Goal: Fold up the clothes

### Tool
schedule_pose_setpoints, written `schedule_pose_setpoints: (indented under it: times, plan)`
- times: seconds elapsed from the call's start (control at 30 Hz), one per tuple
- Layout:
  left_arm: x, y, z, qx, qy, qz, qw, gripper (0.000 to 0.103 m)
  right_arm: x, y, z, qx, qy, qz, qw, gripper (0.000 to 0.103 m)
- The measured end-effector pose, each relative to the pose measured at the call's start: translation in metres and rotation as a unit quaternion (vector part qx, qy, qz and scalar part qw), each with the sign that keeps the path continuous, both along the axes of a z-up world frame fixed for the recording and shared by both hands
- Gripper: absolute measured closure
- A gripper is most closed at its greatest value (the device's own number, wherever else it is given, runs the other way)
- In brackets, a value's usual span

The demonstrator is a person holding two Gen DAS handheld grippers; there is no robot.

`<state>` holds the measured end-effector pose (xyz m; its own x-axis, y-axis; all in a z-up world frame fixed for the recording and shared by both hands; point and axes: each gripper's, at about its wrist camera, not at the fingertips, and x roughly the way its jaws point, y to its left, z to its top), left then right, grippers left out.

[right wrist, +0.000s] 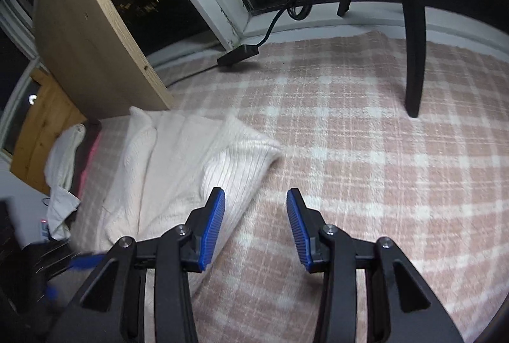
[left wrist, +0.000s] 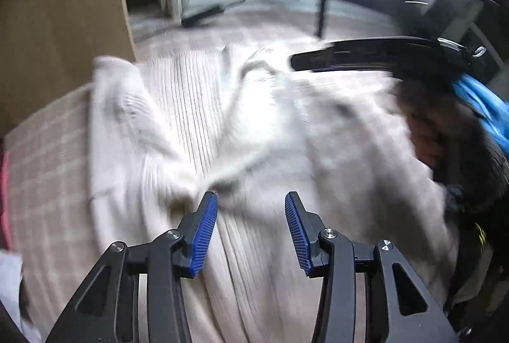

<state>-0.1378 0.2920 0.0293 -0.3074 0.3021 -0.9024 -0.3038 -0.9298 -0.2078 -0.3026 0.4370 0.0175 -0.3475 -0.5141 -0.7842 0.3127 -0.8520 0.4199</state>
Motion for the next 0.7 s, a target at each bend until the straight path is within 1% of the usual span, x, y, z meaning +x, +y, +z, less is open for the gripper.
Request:
schedule_pose_setpoints:
  times: [0.1, 0.2, 0.3, 0.37, 0.43, 0.5, 0.53, 0.57, 0.6, 0.67, 0.7]
  plan:
    - [-0.015, -0.002, -0.007, 0.03, -0.014, -0.003, 0.9994, 0.063, -0.01, 0.01, -0.009, -0.028, -0.009, -0.008, 1.0, 0.063]
    - [-0.016, 0.0, -0.009, 0.025, -0.011, -0.017, 0.9995, 0.067, -0.017, 0.012, -0.017, -0.058, -0.019, 0.0, 0.998, 0.063]
    - [-0.012, -0.001, 0.001, 0.008, -0.019, -0.019, 0.9996, 0.067, -0.019, 0.01, -0.022, -0.076, -0.018, 0.009, 0.997, 0.063]
    - [-0.004, -0.003, 0.018, 0.005, -0.003, -0.02, 0.9998, 0.066, -0.021, 0.01, -0.023, -0.085, -0.022, 0.009, 0.996, 0.063]
    - [-0.002, -0.001, 0.031, -0.011, 0.01, -0.026, 0.9996, 0.06, -0.021, 0.008, -0.023, -0.085, -0.024, 0.013, 0.996, 0.063]
    - [-0.002, 0.002, 0.043, -0.029, 0.022, -0.033, 0.9988, 0.06, -0.021, 0.006, -0.022, -0.078, -0.023, 0.018, 0.996, 0.063]
    - [-0.003, 0.002, 0.048, -0.029, 0.029, -0.036, 0.9985, 0.055, -0.022, 0.006, -0.022, -0.078, -0.024, 0.018, 0.997, 0.063]
    - [-0.007, 0.003, 0.051, -0.021, 0.04, -0.04, 0.9982, 0.048, -0.022, 0.006, -0.022, -0.079, -0.025, 0.016, 0.996, 0.063]
    - [-0.016, 0.004, 0.047, -0.02, 0.038, -0.036, 0.9984, 0.036, -0.022, 0.006, -0.022, -0.081, -0.025, 0.015, 0.996, 0.063]
    - [-0.027, 0.006, 0.028, -0.026, 0.01, -0.035, 0.999, 0.038, -0.023, 0.008, -0.023, -0.086, -0.026, 0.011, 0.996, 0.063]
    - [-0.032, 0.008, 0.019, -0.029, -0.005, -0.034, 0.999, 0.045, -0.023, 0.009, -0.023, -0.089, -0.027, 0.008, 0.996, 0.063]
